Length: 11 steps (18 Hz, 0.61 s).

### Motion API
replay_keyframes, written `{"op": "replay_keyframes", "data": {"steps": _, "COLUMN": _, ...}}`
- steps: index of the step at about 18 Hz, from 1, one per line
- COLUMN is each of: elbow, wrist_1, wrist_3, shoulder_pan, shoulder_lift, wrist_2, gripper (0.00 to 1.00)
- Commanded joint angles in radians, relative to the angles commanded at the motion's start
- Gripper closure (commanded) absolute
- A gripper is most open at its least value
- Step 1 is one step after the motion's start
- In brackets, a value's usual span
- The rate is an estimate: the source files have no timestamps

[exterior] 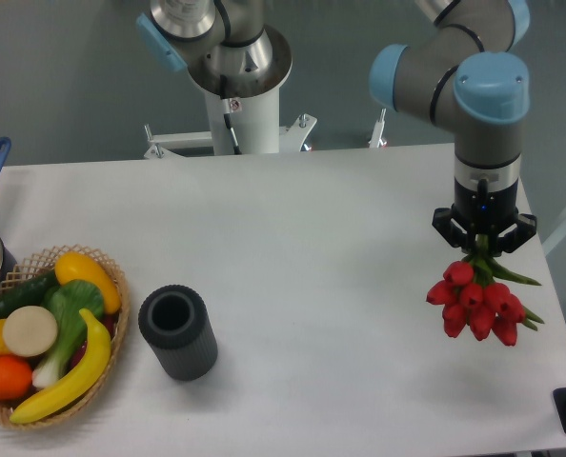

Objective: Insert the flowers into the vase

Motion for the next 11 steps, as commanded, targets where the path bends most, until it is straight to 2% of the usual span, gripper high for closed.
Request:
{"op": "replay_keyframes", "data": {"steps": 7, "elbow": 0.003, "wrist_1": 0.003, "wrist_3": -0.002, "shoulder_pan": 0.002, "shoulder_lift": 0.005, "wrist_2": -0.034, "gripper": 0.97}}
{"op": "replay_keyframes", "data": {"steps": 11, "elbow": 0.023, "wrist_1": 0.015, "wrist_3": -0.014, "shoulder_pan": 0.000, "shoulder_lift": 0.012, "wrist_2": -0.159, "gripper": 0.96}}
